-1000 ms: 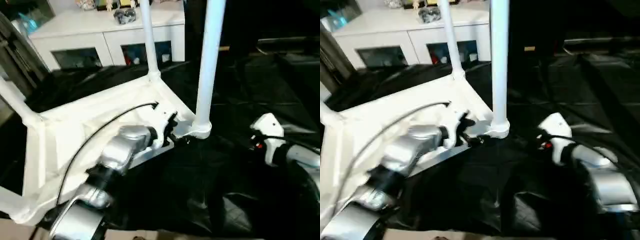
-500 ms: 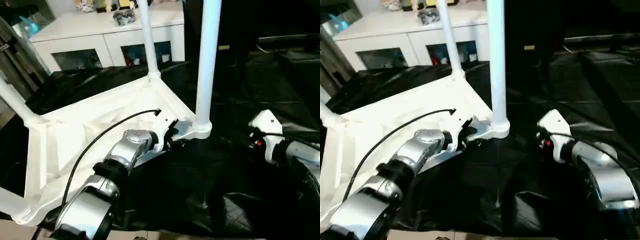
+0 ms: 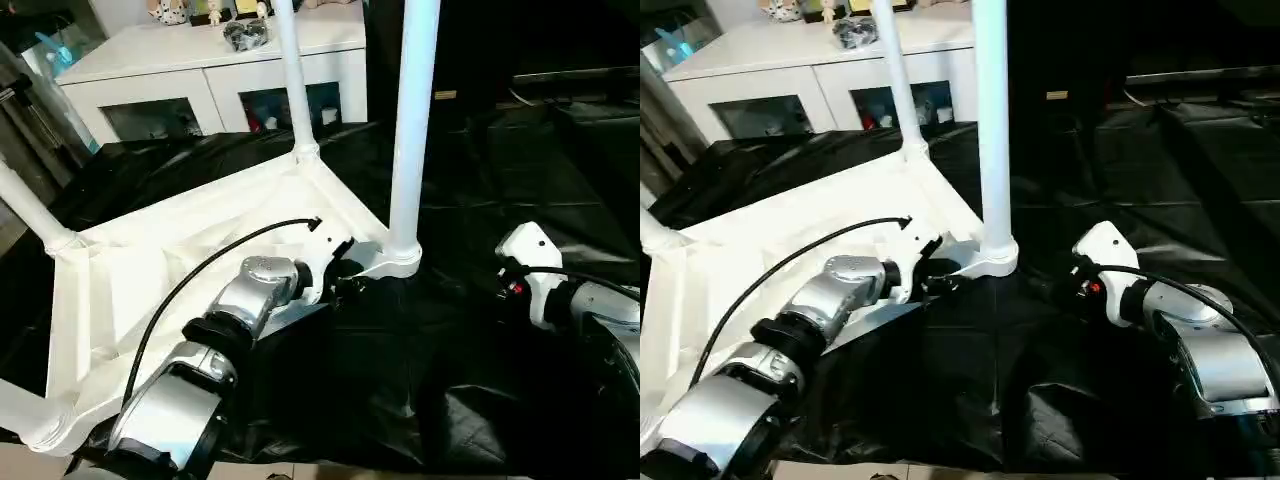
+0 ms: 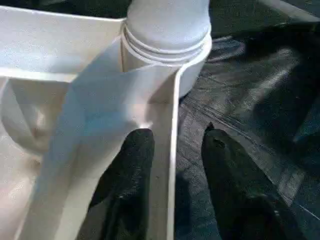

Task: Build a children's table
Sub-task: Rotate leg to tighten

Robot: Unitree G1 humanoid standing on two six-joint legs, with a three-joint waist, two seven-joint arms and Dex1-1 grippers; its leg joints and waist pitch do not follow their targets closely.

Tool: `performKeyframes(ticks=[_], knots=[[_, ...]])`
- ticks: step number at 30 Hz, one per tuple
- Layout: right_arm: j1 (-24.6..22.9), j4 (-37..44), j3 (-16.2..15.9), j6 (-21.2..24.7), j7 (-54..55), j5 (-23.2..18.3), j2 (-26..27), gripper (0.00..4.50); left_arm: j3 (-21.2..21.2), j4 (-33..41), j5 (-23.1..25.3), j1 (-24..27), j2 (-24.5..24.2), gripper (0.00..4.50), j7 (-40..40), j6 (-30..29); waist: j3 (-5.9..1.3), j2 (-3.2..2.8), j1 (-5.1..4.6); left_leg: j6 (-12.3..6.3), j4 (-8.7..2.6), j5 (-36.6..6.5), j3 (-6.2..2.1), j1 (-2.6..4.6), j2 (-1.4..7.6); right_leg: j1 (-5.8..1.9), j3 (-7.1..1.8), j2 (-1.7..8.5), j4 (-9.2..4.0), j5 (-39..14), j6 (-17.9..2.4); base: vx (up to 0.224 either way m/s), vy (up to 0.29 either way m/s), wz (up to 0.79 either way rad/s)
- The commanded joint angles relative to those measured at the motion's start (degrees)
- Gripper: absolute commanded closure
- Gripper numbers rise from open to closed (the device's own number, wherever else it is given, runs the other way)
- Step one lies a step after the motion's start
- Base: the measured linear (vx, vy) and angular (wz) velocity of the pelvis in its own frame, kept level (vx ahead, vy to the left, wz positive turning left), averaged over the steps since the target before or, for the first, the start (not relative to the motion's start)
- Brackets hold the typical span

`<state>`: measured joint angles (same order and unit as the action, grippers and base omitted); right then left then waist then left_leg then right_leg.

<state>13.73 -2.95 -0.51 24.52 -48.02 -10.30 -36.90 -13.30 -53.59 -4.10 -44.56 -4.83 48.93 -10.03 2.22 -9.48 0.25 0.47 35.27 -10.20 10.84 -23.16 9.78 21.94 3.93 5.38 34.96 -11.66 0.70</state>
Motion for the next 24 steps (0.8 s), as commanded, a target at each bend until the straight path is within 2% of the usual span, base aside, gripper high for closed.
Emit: performKeyframes(ticks=[1, 7, 12, 13, 14, 15, 16, 20, 21, 22, 23, 24], knots=[[1.51, 0.04, -0.98, -0.60, -0.27, 0.74, -0.49, 1.32, 0.79, -0.84, 0.06, 0.21, -1.50, 3.09, 1.28, -0.75, -3.62, 2.93, 0.30, -8.40, -3.46, -9.61, -1.72, 0.82, 2.46, -2.43, -1.55, 3.22, -5.08, -13.87, -12.15, 0.000, 0.000, 0.00], [2.22, -0.70, -1.26, -0.51, -1.19, 0.17, -0.14, 1.32, 2.41, -0.70, -1.35, 0.68, -1.96, 3.52, 2.86, -1.40, -3.55, 2.88, 0.31, -8.16, -3.47, -9.79, -1.64, 0.90, 2.47, -2.42, -1.56, 3.21, -5.04, -13.58, -12.67, 0.000, 0.000, 0.00], [3.15, -1.07, -1.23, -0.09, -1.91, -0.85, 0.48, 0.87, 2.86, -0.89, -1.50, 0.95, -2.40, 3.88, 3.47, -1.16, -3.60, 2.85, 0.37, -8.71, -3.43, -9.13, -1.65, 0.87, 2.49, -2.42, -1.56, 3.23, -4.93, -12.16, -13.04, 0.000, 0.000, 0.00], [3.37, -1.07, -1.36, 0.24, -2.39, -1.32, 0.69, 0.66, 3.00, -0.64, -1.63, 1.18, -2.51, 4.04, 3.77, -1.20, -3.54, 2.84, 0.37, -8.60, -3.49, -9.37, -1.64, 0.85, 2.52, -2.39, -1.56, 3.23, -4.97, -12.66, -13.07, 0.000, 0.000, 0.00], [3.44, -1.07, -1.42, 0.34, -2.54, -1.46, 0.77, 0.66, 3.05, -0.54, -1.68, 1.27, -2.55, 4.04, 3.88, -1.19, -3.54, 2.84, 0.37, -8.60, -3.49, -9.37, -1.64, 0.85, 2.52, -2.39, -1.56, 3.23, -4.97, -12.66, -13.07, 0.000, 0.000, 0.00], [3.81, -1.47, -1.88, 0.49, -3.13, -1.68, 1.06, 0.57, 2.82, 0.29, -1.94, 1.96, -2.88, 4.14, 5.47, -1.21, -3.58, 4.23, 0.34, -8.77, -3.48, -9.27, -1.51, 0.73, 2.50, -2.49, -1.59, 3.18, -5.06, -12.49, -12.97, 0.000, 0.000, 0.00], [3.96, -1.68, -2.07, 0.45, -3.39, -1.70, 1.15, 0.50, 2.64, 0.59, -1.94, 2.23, -3.01, 4.22, 6.09, -1.07, -3.52, 3.46, 0.56, -9.06, -3.57, -8.21, -1.66, 0.61, 2.65, -2.48, -1.58, 3.32, -4.74, -11.28, -13.43, 0.000, 0.000, 0.00], [4.81, -2.68, -2.86, -0.31, -4.61, -1.92, 2.11, 0.06, 1.39, 3.95, -1.83, 4.66, -3.98, 4.49, 11.33, -0.49, -3.47, 3.34, 0.65, -8.59, -3.58, -9.08, -1.55, 0.90, 2.74, -2.28, -1.67, 3.32, -4.82, -12.54, -13.57, 0.000, 0.000, 0.00], [5.03, -2.89, -3.08, -0.43, -4.93, -2.01, 2.31, 0.06, 0.98, 4.91, -1.85, 5.32, -4.28, 4.49, 12.62, 0.07, -3.44, 4.58, 0.67, -8.60, -3.68, -9.06, -1.47, 0.77, 2.79, -2.33, -1.72, 3.32, -4.93, -12.54, -13.49, 0.000, 0.000, 0.00], [5.23, -3.08, -3.29, -0.50, -5.27, -2.12, 2.49, 0.02, 0.59, 5.83, -1.86, 5.95, -4.56, 4.50, 13.84, 0.66, -3.43, 3.81, 0.91, -8.38, -3.73, -9.13, -1.50, 0.96, 2.95, -2.14, -1.79, 3.41, -4.72, -13.24, -13.43, 0.000, 0.000, 0.00], [5.67, -3.42, -4.69, -2.04, -5.94, -1.11, 2.58, 0.02, -0.76, 9.85, -2.57, 8.14, -5.83, 4.50, 17.69, 0.27, -3.32, 3.80, 1.04, -8.13, -3.83, -9.46, -1.46, 1.09, 3.07, -2.05, -1.91, 3.44, -4.79, -13.63, -13.49, 0.000, 0.000, 0.00], [5.92, -3.65, -5.29, -2.33, -6.49, -0.93, 2.62, 0.02, -1.48, 11.91, -2.89, 9.17, -6.63, 4.50, 19.40, 0.14, -3.20, 4.61, 1.13, -7.99, -4.09, -9.44, -1.42, 0.87, 3.20, -2.06, -1.99, 3.46, -4.80, -13.72, -13.35, 0.000, 0.000, 0.00]])
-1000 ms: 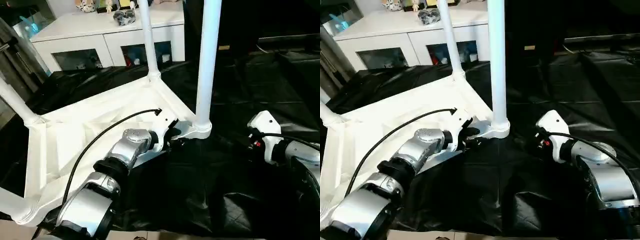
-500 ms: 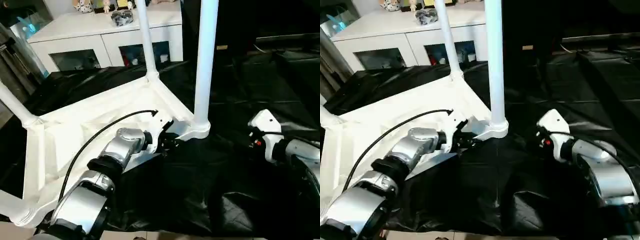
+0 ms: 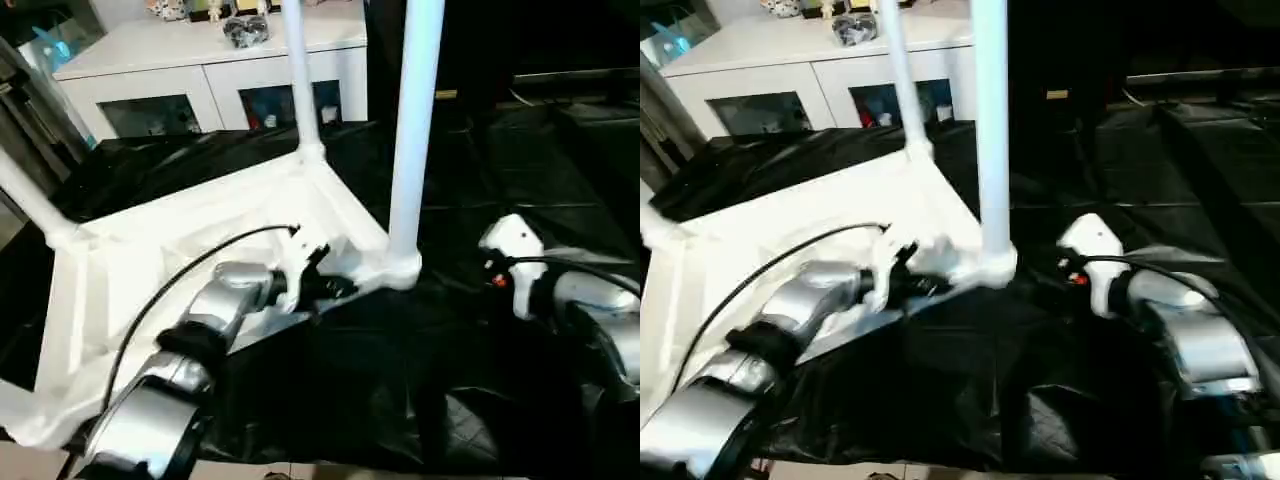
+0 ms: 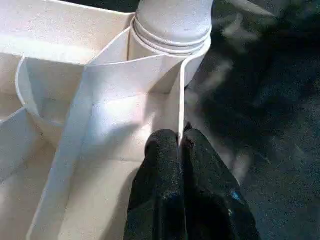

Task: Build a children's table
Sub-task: Rotate leg to tighten

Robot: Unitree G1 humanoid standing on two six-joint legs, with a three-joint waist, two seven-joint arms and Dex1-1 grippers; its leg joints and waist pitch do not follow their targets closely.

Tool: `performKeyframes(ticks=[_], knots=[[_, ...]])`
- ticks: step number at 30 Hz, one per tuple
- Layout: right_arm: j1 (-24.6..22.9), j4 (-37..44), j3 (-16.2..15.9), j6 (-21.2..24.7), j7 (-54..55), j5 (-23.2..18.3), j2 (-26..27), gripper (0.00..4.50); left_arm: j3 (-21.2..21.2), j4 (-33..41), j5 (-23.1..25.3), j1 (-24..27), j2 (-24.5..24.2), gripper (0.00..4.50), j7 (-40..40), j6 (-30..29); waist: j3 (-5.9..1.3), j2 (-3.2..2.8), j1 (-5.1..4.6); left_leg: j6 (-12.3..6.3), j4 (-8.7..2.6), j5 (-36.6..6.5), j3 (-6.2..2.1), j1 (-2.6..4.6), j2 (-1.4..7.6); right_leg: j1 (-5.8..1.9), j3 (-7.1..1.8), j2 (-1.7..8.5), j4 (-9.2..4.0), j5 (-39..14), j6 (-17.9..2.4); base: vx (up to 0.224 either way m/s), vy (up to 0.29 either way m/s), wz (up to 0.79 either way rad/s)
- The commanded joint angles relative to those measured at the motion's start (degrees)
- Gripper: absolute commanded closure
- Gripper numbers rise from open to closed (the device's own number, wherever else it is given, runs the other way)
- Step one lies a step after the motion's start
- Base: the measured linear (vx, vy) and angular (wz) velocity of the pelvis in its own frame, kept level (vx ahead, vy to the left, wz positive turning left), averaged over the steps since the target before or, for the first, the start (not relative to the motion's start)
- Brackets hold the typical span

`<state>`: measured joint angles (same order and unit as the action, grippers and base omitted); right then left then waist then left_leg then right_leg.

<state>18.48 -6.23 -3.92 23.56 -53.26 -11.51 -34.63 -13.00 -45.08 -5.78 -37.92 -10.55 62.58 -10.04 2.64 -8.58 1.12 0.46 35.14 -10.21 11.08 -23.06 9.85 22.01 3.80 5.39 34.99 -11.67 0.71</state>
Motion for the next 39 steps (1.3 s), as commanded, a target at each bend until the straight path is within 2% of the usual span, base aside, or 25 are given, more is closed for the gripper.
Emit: performKeyframes(ticks=[1, 2, 3, 5, 7, 9, 10, 12, 14, 15, 16, 17, 19, 21, 25, 26, 36, 39], knots=[[1.34, -0.52, -2.27, -1.52, -1.61, 0.38, 0.38, 0.02, -2.26, 4.73, -1.42, 3.20, -1.43, 4.50, 6.86, 0.08, -3.62, 3.71, 0.26, -7.97, -3.97, -9.43, -1.66, 0.78, 3.13, -2.14, -1.86, 3.45, -4.83, -13.71, -13.36, 0.000, 0.000, 0.00], [1.78, -0.80, -3.13, -1.85, -2.78, 0.38, 0.47, 0.02, -3.28, 7.98, -1.82, 4.75, -2.85, 4.50, 8.78, -0.34, -3.75, 3.23, 0.66, -7.49, -3.96, -9.44, -1.63, 1.13, 3.33, -1.93, -1.99, 3.59, -4.63, -13.87, -13.37, 0.000, 0.000, 0.00], [1.78, -0.80, -3.13, -1.85, -2.78, 0.38, 0.47, 0.02, -3.28, 7.98, -1.82, 4.75, -2.85, 4.50, 8.78, -0.34, -3.81, 3.06, 0.84, -7.32, -3.97, -9.36, -1.70, 1.15, 3.41, -1.98, -2.01, 3.64, -4.43, -13.58, -13.50, 0.000, 0.000, 0.00], [2.00, -0.43, -4.28, -2.17, -5.47, -0.26, 0.30, 0.02, -3.67, 11.24, -2.29, 6.21, -4.41, 4.50, 9.87, -1.14, -3.68, 3.17, 1.14, -7.03, -4.02, -9.93, -1.56, 1.23, 3.42, -1.80, -2.09, 3.58, -4.41, -13.85, -13.37, 0.000, 0.000, 0.00], [2.12, 0.10, -5.62, -1.51, -9.48, -1.52, 0.20, 0.02, -3.86, 14.41, -1.77, 7.60, -6.41, 4.50, 10.95, -1.94, -3.59, 3.70, 1.37, -6.67, -4.19, -9.98, -1.51, 1.26, 3.54, -1.75, -2.21, 3.54, -4.38, -13.66, -13.33, 0.000, 0.000, 0.00], [2.29, 0.01, -6.69, -1.72, -11.50, -1.94, 0.26, 0.02, -3.85, 16.03, -1.54, 8.34, -7.48, 4.50, 11.37, -2.32, -3.55, 3.45, 1.56, -6.26, -4.27, -10.46, -1.51, 1.33, 3.54, -1.71, -2.25, 3.57, -4.32, -13.91, -13.34, 0.000, 0.000, 0.00], [2.45, -0.27, -7.35, -1.91, -12.39, -2.01, 0.23, 0.02, -3.78, 16.80, -1.55, 8.68, -7.91, 4.50, 11.55, -2.60, -3.61, 3.76, 1.58, -5.90, -4.31, -10.54, -1.50, 1.35, 3.57, -1.72, -2.30, 3.56, -4.30, -13.77, -13.35, 0.000, 0.000, 0.00], [2.91, -1.26, -8.23, -2.64, -12.93, -1.54, 0.42, 0.28, -3.68, 17.77, -1.50, 9.07, -8.46, 4.50, 11.66, -2.97, -3.65, 3.76, 1.67, -5.45, -4.38, -10.24, -1.51, 1.42, 3.60, -1.67, -2.35, 3.51, -4.11, -12.33, -13.82, 0.000, 0.000, 0.00], [3.40, -2.38, -8.65, -3.40, -12.74, -0.90, 0.88, 0.35, -3.72, 18.34, -1.35, 9.30, -8.85, 4.50, 11.44, -3.12, -3.69, 3.75, 1.71, -5.20, -4.33, -9.92, -1.46, 1.43, 3.54, -1.66, -2.39, 3.51, -3.99, -10.95, -14.30, 0.000, 0.000, 0.00], [3.83, -3.06, -8.85, -3.69, -12.87, -0.70, 1.28, 0.48, -3.66, 18.69, -1.34, 9.42, -8.96, 4.50, 11.04, -3.35, -3.70, 4.20, 1.68, -5.09, -4.33, -10.06, -1.38, 1.40, 3.50, -1.72, -2.40, 3.52, -4.01, -10.49, -14.50, 0.000, 0.000, 0.00], [4.07, -3.37, -8.91, -3.77, -13.00, -0.65, 1.47, 0.61, -3.62, 18.83, -1.35, 9.45, -8.99, 4.50, 10.85, -3.49, -3.75, 4.14, 1.71, -5.07, -4.24, -9.86, -1.39, 1.38, 3.42, -1.77, -2.42, 3.59, -3.91, -10.20, -14.69, 0.000, 0.000, 0.00], [4.58, -4.04, -9.01, -3.79, -13.17, -0.64, 2.00, 0.72, -3.56, 18.97, -1.32, 9.44, -9.02, 4.50, 10.56, -3.63, -3.72, 4.35, 1.70, -5.11, -4.24, -9.74, -1.37, 1.35, 3.41, -1.80, -2.40, 3.61, -3.94, -10.14, -14.78, 0.000, 0.000, 0.00], [5.09, -4.79, -9.16, -3.99, -13.38, -0.53, 2.61, 0.79, -3.51, 19.23, -1.38, 9.46, -9.00, 4.50, 10.33, -3.94, -3.73, 4.15, 1.78, -5.15, -4.11, -9.47, -1.33, 1.34, 3.35, -1.78, -2.40, 3.60, -3.86, -10.20, -15.03, 0.000, 0.000, 0.00], [5.50, -5.47, -9.44, -4.26, -13.51, -0.46, 3.18, 1.14, -3.53, 19.50, -1.34, 9.53, -8.98, 4.50, 10.26, -4.21, -3.71, 4.25, 1.83, -5.12, -4.16, -9.27, -1.32, 1.44, 3.48, -1.75, -2.44, 3.53, -3.81, -9.52, -15.22, 0.000, 0.000, 0.00], [5.68, -6.22, -10.48, -4.99, -14.21, -0.50, 3.74, 1.37, -3.57, 19.88, -1.27, 9.66, -8.98, 4.50, 9.94, -4.72, -3.84, 4.37, 2.03, -5.78, -3.94, -7.69, -1.26, 1.36, 3.39, -1.87, -2.42, 3.48, -3.49, -6.89, -15.91, 0.000, 0.000, 0.00], [5.65, -6.28, -10.66, -5.09, -14.30, -0.44, 3.84, 1.58, -3.56, 19.90, -1.23, 9.68, -9.02, 4.50, 9.88, -4.70, -3.84, 4.38, 2.04, -5.83, -3.93, -7.77, -1.25, 1.38, 3.37, -1.86, -2.41, 3.47, -3.52, -6.97, -15.92, 0.000, 0.000, 0.00], [5.07, -7.02, -11.49, -5.88, -14.61, -0.02, 4.63, 2.21, -2.63, 19.85, -1.30, 10.22, -8.83, 4.50, 8.14, -5.17, -3.72, 4.36, 1.99, -4.92, -4.09, -9.69, -1.30, 1.51, 3.39, -1.87, -2.46, 3.42, -3.70, -8.84, -15.61, 0.000, 0.000, 0.00], [3.45, -7.20, -10.94, -5.77, -11.62, -0.23, 6.46, 2.36, -1.22, 17.46, -0.37, 9.09, -6.72, 4.50, 2.66, -5.06, -3.68, 4.35, 1.93, -4.57, -4.13, -10.28, -1.28, 1.58, 3.39, -1.83, -2.48, 3.40, -3.84, -9.55, -15.51, 0.000, 0.000, 0.00]])
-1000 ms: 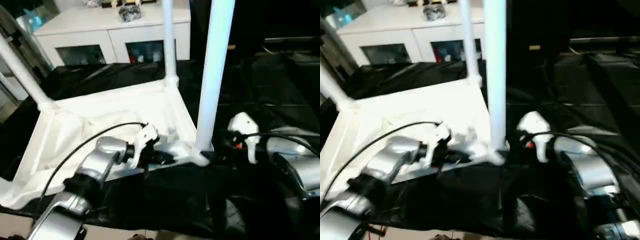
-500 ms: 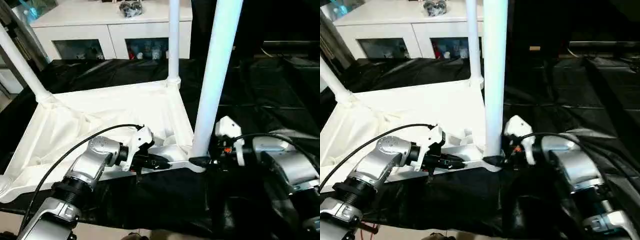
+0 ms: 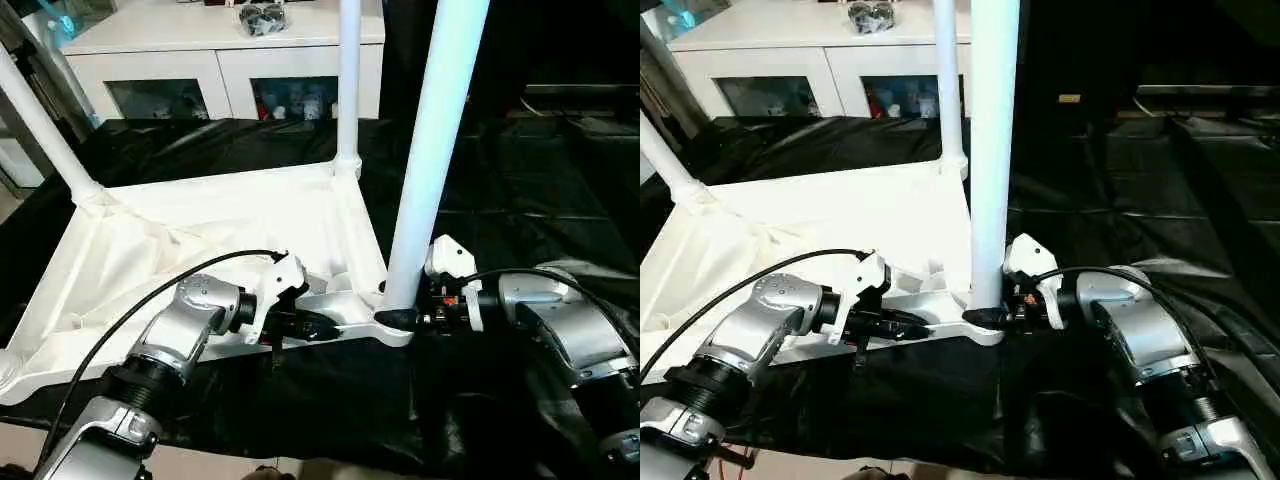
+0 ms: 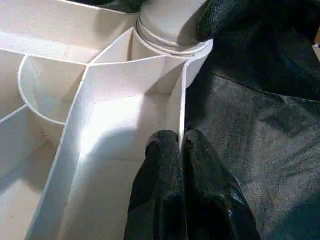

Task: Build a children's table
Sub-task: Rotate leg to tighten

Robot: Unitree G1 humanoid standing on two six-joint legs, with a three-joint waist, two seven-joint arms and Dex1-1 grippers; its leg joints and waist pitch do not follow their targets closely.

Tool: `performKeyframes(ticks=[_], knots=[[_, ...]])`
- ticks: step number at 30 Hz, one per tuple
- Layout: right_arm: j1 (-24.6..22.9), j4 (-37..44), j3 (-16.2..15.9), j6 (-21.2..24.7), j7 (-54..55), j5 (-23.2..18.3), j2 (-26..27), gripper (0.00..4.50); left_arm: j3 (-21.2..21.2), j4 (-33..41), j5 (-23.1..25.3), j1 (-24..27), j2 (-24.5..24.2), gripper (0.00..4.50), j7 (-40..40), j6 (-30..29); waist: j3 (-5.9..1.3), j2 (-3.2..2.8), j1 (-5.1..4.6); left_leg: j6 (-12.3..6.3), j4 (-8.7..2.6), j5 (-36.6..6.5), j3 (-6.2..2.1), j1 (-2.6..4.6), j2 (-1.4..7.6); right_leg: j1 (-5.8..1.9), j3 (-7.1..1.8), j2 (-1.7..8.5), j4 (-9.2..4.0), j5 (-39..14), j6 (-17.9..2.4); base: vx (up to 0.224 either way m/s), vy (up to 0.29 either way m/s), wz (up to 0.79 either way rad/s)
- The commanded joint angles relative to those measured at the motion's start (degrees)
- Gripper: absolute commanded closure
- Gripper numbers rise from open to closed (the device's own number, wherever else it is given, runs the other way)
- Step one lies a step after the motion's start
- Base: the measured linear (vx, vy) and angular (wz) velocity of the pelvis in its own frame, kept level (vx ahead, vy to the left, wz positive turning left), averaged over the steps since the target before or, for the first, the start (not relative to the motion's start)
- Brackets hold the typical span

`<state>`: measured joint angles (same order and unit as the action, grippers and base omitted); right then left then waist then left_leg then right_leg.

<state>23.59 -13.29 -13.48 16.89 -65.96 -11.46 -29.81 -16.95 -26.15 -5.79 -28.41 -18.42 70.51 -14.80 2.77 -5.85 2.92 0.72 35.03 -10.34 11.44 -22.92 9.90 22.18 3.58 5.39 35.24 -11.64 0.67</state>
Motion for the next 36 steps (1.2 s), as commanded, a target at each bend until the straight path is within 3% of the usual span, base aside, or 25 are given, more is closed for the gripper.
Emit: performKeyframes(ticks=[1, 3, 6, 7, 8, 9, 11, 12, 13, 15, 16, 17, 18, 19, 22, 23, 24, 25, 27, 28, 29, 31, 35, 36], knots=[[-2.21, -0.52, -0.95, 0.76, 2.53, -0.18, 2.57, 2.40, 3.32, -2.33, -0.14, -0.92, 1.99, 4.50, -7.32, -0.34, -3.65, 1.64, 0.08, -4.32, -4.09, -11.24, -1.59, 1.59, 3.37, -1.79, -2.37, 3.42, -4.35, -11.01, -15.31, 0.000, 0.000, 0.00], [-2.76, -3.51, 0.91, 0.69, 9.01, 0.46, 6.15, 2.45, 4.18, -4.22, 0.57, -2.41, 4.03, 4.50, -11.85, -0.78, -3.39, 1.70, -0.03, -3.16, -4.35, -13.36, -1.64, 1.73, 3.22, -1.71, -2.35, 3.45, -4.86, -15.03, -14.51, 0.000, 0.000, 0.00], [-2.92, -8.75, 2.79, 0.71, 19.10, 2.09, 11.82, 2.49, 4.86, -7.99, 2.22, -5.41, 7.88, 4.50, -19.98, -0.69, -2.88, 1.79, -0.69, 0.10, -4.88, -18.96, -2.00, 2.22, 3.04, -1.40, -2.24, 3.55, -5.71, -23.86, -12.02, 0.000, 0.000, 0.00], [-2.79, -10.14, 3.11, 0.80, 22.44, 2.73, 13.71, 2.50, 5.07, -9.06, 2.39, -6.31, 9.20, 4.50, -22.01, -0.78, -2.68, 1.29, -1.13, 1.49, -4.99, -22.13, -2.30, 2.56, 2.83, -1.36, -2.00, 3.58, -5.94, -27.46, -11.02, 0.000, 0.000, 0.00], [-2.70, -10.99, 3.28, 0.85, 24.54, 3.15, 14.91, 2.50, 5.17, -9.69, 2.46, -6.86, 10.01, 4.50, -23.18, -0.87, -2.56, 1.59, -1.51, 1.83, -5.11, -23.23, -2.33, 2.55, 2.82, -1.35, -1.99, 3.58, -6.31, -28.81, -10.34, 0.000, 0.000, 0.00], [-2.48, -11.66, 3.28, 1.06, 26.60, 3.71, 15.95, 2.51, 5.29, -10.24, 2.58, -7.31, 10.68, 4.50, -24.40, -0.69, -2.43, 1.40, -1.75, 2.58, -5.21, -25.75, -2.61, 3.05, 2.77, -1.10, -1.83, 3.65, -6.78, -31.74, -9.01, 0.000, 0.000, 0.00], [-1.47, -13.57, 2.90, 1.65, 31.56, 5.58, 18.75, 2.51, 5.40, -11.64, 2.89, -8.56, 12.53, 4.50, -26.79, -0.27, -2.35, 1.53, -2.18, 3.11, -5.20, -27.66, -2.81, 3.17, 2.60, -0.86, -1.73, 3.68, -7.17, -34.15, -7.68, 0.000, 0.000, 0.00], [-0.89, -14.37, 2.29, 1.30, 33.28, 6.77, 19.97, 2.51, 5.31, -12.11, 3.19, -9.02, 13.29, 4.50, -27.55, 0.25, -2.11, 0.88, -2.58, 3.43, -5.27, -29.74, -3.09, 3.33, 2.44, -0.80, -1.36, 3.63, -7.48, -35.94, -6.69, 0.000, 0.000, 0.00], [-0.65, -14.81, 2.14, 0.81, 33.91, 7.44, 20.56, 2.51, 5.31, -12.45, 3.42, -9.24, 13.60, 4.50, -27.92, 0.68, -1.99, 1.08, -3.18, 3.69, -5.32, -32.71, -3.26, 3.84, 2.40, -0.56, -0.82, 3.46, -8.11, -37.45, -5.57, 0.000, 0.000, 0.00], [0.22, -15.11, 2.41, -1.43, 33.31, 7.13, 22.22, 2.51, 3.90, -12.60, 4.57, -9.49, 13.51, 4.50, -26.69, 2.00, -1.98, 0.93, -3.85, 3.72, -5.63, -35.66, -3.57, 4.31, 2.33, -0.86, -0.23, 3.40, -8.71, -37.94, -4.39, 0.000, 0.000, 0.00], [0.34, -14.73, 2.99, -1.77, 31.76, 5.91, 22.79, 2.51, 3.38, -12.34, 4.69, -9.35, 13.26, 4.50, -25.60, 2.09, -2.15, 0.63, -4.02, 3.56, -5.97, -36.09, -3.81, 4.12, 2.48, -1.22, -0.15, 3.53, -8.62, -36.47, -4.39, 0.000, 0.000, 0.00], [0.38, -14.43, 3.37, -1.89, 30.65, 5.03, 23.11, 2.16, 3.07, -12.14, 4.71, -9.23, 13.09, 4.50, -24.88, 2.08, -2.22, 0.62, -4.06, 3.42, -6.38, -35.97, -3.94, 3.71, 2.63, -1.43, -0.37, 3.51, -8.37, -34.42, -4.82, 0.000, 0.000, 0.00], [0.38, -14.43, 3.37, -1.89, 30.65, 5.03, 23.11, 2.16, 3.07, -12.14, 4.71, -9.23, 13.09, 4.50, -24.88, 2.08, -2.20, 0.69, -4.01, 3.44, -6.42, -35.98, -3.92, 3.70, 2.64, -1.26, -0.55, 3.51, -8.35, -33.74, -5.15, 0.000, 0.000, 0.00], [0.34, -13.73, 3.43, -1.73, 28.90, 4.19, 22.66, 1.82, 2.87, -11.66, 4.46, -8.90, 12.56, 4.50, -23.37, 2.07, -2.24, 0.76, -4.00, 3.44, -6.41, -35.97, -3.89, 3.83, 2.58, -1.11, -0.72, 3.49, -8.31, -33.16, -5.58, 0.000, 0.000, 0.00], [0.04, -11.18, 2.71, -1.96, 22.44, 2.93, 19.67, 1.73, 2.30, -9.68, 3.27, -7.43, 10.44, 4.50, -17.71, 2.21, -2.59, 0.94, -3.88, 1.96, -6.60, -32.42, -3.83, 2.90, 2.70, -1.63, -1.71, 3.86, -7.55, -27.64, -8.33, 0.000, 0.000, 0.00], [-0.15, -10.15, 2.21, -2.68, 18.96, 2.68, 17.73, 1.46, 2.06, -8.46, 2.49, -6.60, 9.37, 4.50, -14.66, 2.27, -2.68, 1.02, -3.85, 1.65, -6.64, -31.32, -3.78, 2.69, 2.74, -1.76, -1.81, 3.86, -7.30, -26.01, -9.01, 0.000, 0.000, 0.00], [-0.22, -9.81, 2.03, -2.97, 17.71, 2.61, 17.03, 1.46, 1.98, -8.02, 2.20, -6.30, 8.98, 4.50, -13.55, 2.29, -3.33, 1.32, -3.52, 0.43, -6.44, -26.51, -3.63, 1.99, 2.85, -2.50, -2.11, 4.03, -6.56, -20.31, -10.71, 0.000, 0.000, 0.00], [-0.60, -8.49, 1.67, -3.55, 13.27, 1.75, 14.72, 1.35, 1.69, -6.76, 1.73, -5.58, 7.72, 4.50, -11.18, 2.37, -3.45, 1.13, -3.17, -1.25, -6.17, -22.41, -3.02, 2.02, 2.93, -2.28, -2.29, 3.93, -6.25, -14.88, -12.60, 0.000, 0.000, 0.00], [-1.32, -6.44, 0.27, -3.63, 6.25, 0.63, 11.03, 1.35, 1.21, -5.14, 0.98, -4.96, 6.00, 4.50, -7.96, 1.75, -3.56, 1.51, -2.81, -3.60, -5.70, -18.83, -2.57, 1.93, 2.89, -2.50, -2.19, 3.96, -6.08, -12.80, -14.28, 0.000, 0.000, 0.00], [-1.53, -5.89, -0.38, -3.77, 3.45, 0.39, 9.43, 1.35, 0.95, -4.63, 0.84, -4.78, 5.20, 4.50, -6.54, 1.77, -3.63, 1.67, -2.30, -4.68, -5.42, -16.34, -2.37, 1.75, 3.00, -2.64, -2.15, 3.98, -5.97, -12.48, -14.50, 0.000, 0.000, 0.00], [-1.62, -5.43, -1.01, -3.03, 0.55, -0.02, 7.76, 1.35, 0.68, -4.13, 0.58, -4.59, 4.34, 4.50, -4.86, 1.75, -3.79, 1.47, -1.79, -5.57, -5.22, -13.85, -2.20, 1.68, 3.16, -2.51, -2.09, 3.91, -5.67, -10.83, -14.96, 0.051, -0.035, 0.03], [-1.59, -5.25, -1.46, -2.53, -2.03, -0.15, 6.35, 1.35, 0.50, -3.80, 0.33, -4.45, 3.59, 4.50, -3.20, 1.76, -3.98, 1.37, -1.44, -6.50, -4.96, -10.95, -2.10, 1.52, 3.34, -2.54, -1.90, 3.74, -5.15, -7.70, -15.78, 0.050, -0.036, 0.00], [-0.48, -5.81, -2.78, -1.66, -8.59, 0.51, 3.04, 1.65, -0.08, -2.99, -0.02, -3.96, 0.73, 4.50, 2.66, 2.03, -4.15, 1.98, 0.03, -7.76, -4.40, -7.42, -1.53, 1.53, 3.42, -2.26, -1.88, 3.50, -4.36, -4.21, -16.89, 0.000, 0.000, 0.00], [-0.48, -5.81, -2.78, -1.66, -8.59, 0.51, 3.04, 1.70, -0.08, -2.99, -0.02, -3.96, 0.73, 4.50, 2.66, 2.03, -4.09, 1.87, 0.21, -7.61, -4.38, -7.84, -1.53, 1.58, 3.40, -2.17, -1.90, 3.50, -4.33, -4.98, -16.82, 0.000, 0.000, 0.00]])
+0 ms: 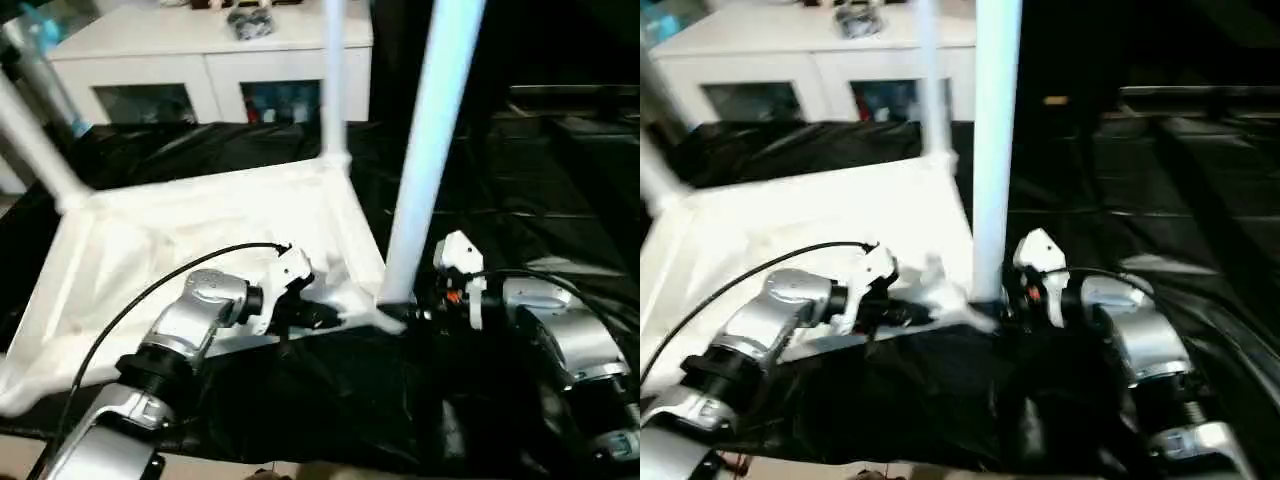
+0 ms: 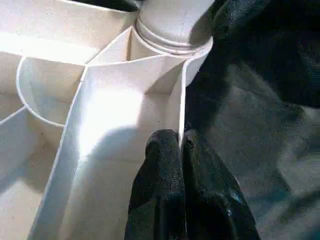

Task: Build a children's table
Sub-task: Rotate leg to tighten

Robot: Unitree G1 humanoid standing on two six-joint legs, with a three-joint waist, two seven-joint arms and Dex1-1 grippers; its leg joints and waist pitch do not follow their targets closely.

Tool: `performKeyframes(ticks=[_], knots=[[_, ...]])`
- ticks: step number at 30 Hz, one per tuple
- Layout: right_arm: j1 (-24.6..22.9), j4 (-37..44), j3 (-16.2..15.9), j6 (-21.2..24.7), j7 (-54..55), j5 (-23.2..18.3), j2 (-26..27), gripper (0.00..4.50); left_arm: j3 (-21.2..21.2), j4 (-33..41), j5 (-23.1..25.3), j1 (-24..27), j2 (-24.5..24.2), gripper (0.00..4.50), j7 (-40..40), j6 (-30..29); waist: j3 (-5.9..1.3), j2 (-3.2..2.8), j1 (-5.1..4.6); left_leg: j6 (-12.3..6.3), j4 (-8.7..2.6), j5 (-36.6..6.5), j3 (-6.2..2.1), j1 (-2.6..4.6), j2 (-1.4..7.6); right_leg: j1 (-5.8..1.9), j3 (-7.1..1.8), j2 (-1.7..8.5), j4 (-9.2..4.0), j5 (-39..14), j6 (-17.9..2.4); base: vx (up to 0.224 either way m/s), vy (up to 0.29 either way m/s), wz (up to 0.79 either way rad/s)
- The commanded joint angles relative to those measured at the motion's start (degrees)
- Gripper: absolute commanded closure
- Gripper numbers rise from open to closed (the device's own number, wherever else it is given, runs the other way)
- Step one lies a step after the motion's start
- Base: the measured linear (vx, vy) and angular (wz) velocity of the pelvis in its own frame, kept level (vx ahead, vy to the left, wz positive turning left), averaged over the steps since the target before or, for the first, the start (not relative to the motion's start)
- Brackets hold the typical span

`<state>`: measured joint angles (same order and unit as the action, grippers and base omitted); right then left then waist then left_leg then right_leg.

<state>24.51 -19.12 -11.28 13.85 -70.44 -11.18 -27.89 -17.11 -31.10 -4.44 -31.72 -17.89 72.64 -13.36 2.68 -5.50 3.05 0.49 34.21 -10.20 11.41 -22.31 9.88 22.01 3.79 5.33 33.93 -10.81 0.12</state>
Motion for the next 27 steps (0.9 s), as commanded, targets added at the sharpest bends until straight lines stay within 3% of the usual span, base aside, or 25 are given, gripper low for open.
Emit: performKeyframes(ticks=[1, 5, 8, 15, 18, 20, 23, 24, 25, 26, 27], knots=[[-1.26, -0.06, -4.99, 1.37, -4.39, 0.26, 1.07, 1.98, -0.04, 2.03, -1.32, -0.62, -0.07, 4.50, 0.93, 0.72, -3.86, 1.36, 0.33, -6.72, -3.61, -9.32, -1.44, 1.14, 3.52, -1.79, -2.24, 3.65, -3.21, -7.74, -16.01, 0.000, 0.000, 0.00], [-0.42, 0.13, -6.38, 1.63, -6.67, 0.37, 0.50, 2.15, -0.55, 1.93, -1.07, -0.80, -1.12, 4.50, 2.38, 0.95, -3.71, 1.90, 0.66, -4.36, -4.10, -11.31, -1.55, 1.42, 3.75, -1.81, -2.33, 3.57, -3.24, -10.89, -15.16, 0.000, 0.000, 0.00], [-0.39, 0.34, -6.96, 1.60, -7.32, 0.66, 0.38, 2.33, -0.48, 1.71, -1.06, -0.97, -1.19, 4.50, 2.45, 0.98, -3.55, 1.89, 0.60, -3.34, -4.22, -12.70, -1.50, 1.51, 3.70, -1.71, -2.48, 3.68, -3.55, -13.28, -14.54, 0.000, 0.000, 0.00], [-1.58, 0.87, -7.32, 1.58, -7.01, 1.30, 0.77, 2.41, 0.93, 0.33, -0.43, -1.66, -0.18, 4.50, -1.35, 0.63, -3.61, 2.00, 0.63, -3.32, -4.12, -11.98, -1.50, 1.38, 3.57, -1.81, -2.51, 3.67, -3.58, -13.23, -14.23, 0.000, 0.000, 0.00], [-3.06, -0.47, -5.53, 0.73, 0.10, 2.00, 3.75, 2.41, 3.36, -0.90, -0.83, -2.47, 2.22, 4.50, -6.99, -0.32, -3.45, 1.68, 0.73, -3.08, -4.13, -12.98, -1.44, 1.59, 3.55, -1.55, -2.56, 3.67, -3.83, -14.21, -14.26, 0.000, 0.000, 0.00], [-3.60, -2.33, -4.28, -0.03, 6.13, 3.10, 6.23, 2.44, 4.33, -1.74, -0.61, -3.02, 3.78, 4.50, -10.70, -0.57, -3.31, 1.82, 0.36, -1.95, -4.37, -14.42, -1.54, 1.59, 3.46, -1.50, -2.54, 3.72, -4.14, -16.73, -13.69, 0.000, 0.000, 0.00], [-3.84, -6.60, -2.55, 0.24, 17.33, 5.44, 10.86, 2.50, 5.27, -3.20, 0.20, -3.92, 6.95, 4.50, -17.06, -0.96, -2.79, 1.81, -0.66, 0.91, -4.92, -20.31, -2.08, 1.79, 3.22, -1.32, -2.30, 3.70, -4.93, -25.06, -11.12, 0.000, 0.000, 0.00], [-3.81, -7.24, -2.23, 0.54, 18.97, 5.54, 11.80, 2.50, 5.34, -3.49, 0.36, -4.06, 7.57, 4.50, -18.10, -0.99, -2.79, 1.81, -0.66, 0.91, -4.92, -20.31, -2.08, 1.79, 3.22, -1.32, -2.30, 3.70, -4.93, -25.06, -11.12, 0.000, 0.000, 0.00], [-3.58, -8.55, -1.40, 1.05, 22.27, 5.58, 13.73, 2.52, 5.67, -4.18, 0.65, -4.42, 8.76, 4.50, -20.46, -1.04, -2.78, 1.85, -1.25, 1.92, -4.98, -23.41, -2.27, 2.15, 3.13, -1.04, -2.26, 3.78, -5.34, -28.21, -9.80, 0.000, 0.000, 0.00], [-3.41, -9.31, -0.77, 1.53, 24.34, 5.50, 15.10, 2.53, 5.92, -4.49, 0.74, -4.62, 9.54, 4.50, -21.82, -1.35, -2.75, 1.47, -1.38, 2.23, -4.98, -24.35, -2.33, 2.32, 3.07, -0.82, -2.26, 3.78, -5.49, -29.02, -9.54, 0.000, 0.000, 0.00], [-3.17, -10.04, -0.30, 1.76, 26.11, 5.46, 16.37, 2.54, 6.08, -4.68, 0.81, -4.77, 10.23, 4.50, -22.92, -1.56, -2.59, 1.82, -1.83, 2.45, -5.00, -26.01, -2.43, 2.30, 2.92, -0.73, -2.13, 3.76, -5.87, -31.18, -8.68, 0.000, 0.000, 0.00]])
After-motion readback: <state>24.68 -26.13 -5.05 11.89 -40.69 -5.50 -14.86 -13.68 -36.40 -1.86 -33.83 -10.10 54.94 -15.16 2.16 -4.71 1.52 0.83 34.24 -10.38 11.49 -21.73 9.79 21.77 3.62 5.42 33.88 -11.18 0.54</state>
